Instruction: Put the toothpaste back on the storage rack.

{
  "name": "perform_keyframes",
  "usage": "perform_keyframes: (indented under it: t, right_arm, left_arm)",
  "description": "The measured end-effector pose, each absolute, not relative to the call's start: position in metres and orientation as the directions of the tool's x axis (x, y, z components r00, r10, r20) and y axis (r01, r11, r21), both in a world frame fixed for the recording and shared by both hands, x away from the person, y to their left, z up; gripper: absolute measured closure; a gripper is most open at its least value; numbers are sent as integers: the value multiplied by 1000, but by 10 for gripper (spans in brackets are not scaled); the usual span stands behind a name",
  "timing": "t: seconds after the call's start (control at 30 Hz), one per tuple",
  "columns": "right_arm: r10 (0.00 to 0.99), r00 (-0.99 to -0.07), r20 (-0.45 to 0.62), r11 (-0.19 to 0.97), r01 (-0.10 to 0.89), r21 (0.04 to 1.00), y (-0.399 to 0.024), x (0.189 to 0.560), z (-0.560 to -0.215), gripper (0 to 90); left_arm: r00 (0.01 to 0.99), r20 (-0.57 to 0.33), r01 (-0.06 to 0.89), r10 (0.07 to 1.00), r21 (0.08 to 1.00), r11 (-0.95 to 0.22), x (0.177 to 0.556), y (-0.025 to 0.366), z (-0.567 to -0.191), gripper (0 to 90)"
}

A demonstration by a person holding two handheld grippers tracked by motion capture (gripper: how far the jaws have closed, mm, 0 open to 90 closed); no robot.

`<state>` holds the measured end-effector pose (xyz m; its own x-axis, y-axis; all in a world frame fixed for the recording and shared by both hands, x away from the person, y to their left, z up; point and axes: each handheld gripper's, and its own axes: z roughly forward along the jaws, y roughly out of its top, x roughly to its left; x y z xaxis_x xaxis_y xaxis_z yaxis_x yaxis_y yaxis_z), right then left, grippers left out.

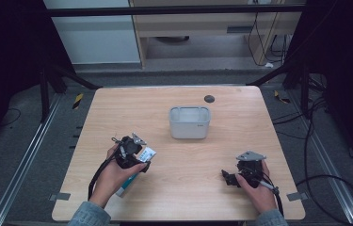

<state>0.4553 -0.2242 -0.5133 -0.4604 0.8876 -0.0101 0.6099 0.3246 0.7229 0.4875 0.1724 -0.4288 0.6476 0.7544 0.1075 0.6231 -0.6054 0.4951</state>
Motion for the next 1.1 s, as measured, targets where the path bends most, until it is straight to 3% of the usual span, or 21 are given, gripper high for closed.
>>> perform_keyframes:
  t: [0.07,0.3,1.1]
  right_arm:
    - [889,-457,-7,320,611,724,-224,455,-513,4]
    - [890,-455,-8,319,612,724,-224,455,-513,4]
    - [890,-455,-8,319,612,724,-224,455,-513,4]
  left_arm:
    - [654,100,636,750,464,-616,491,170,-432,339]
    - [654,104,664,749,395,-635,502,169,-440,446]
    - [650,78,707,756,304,-638,518,167,-465,544]
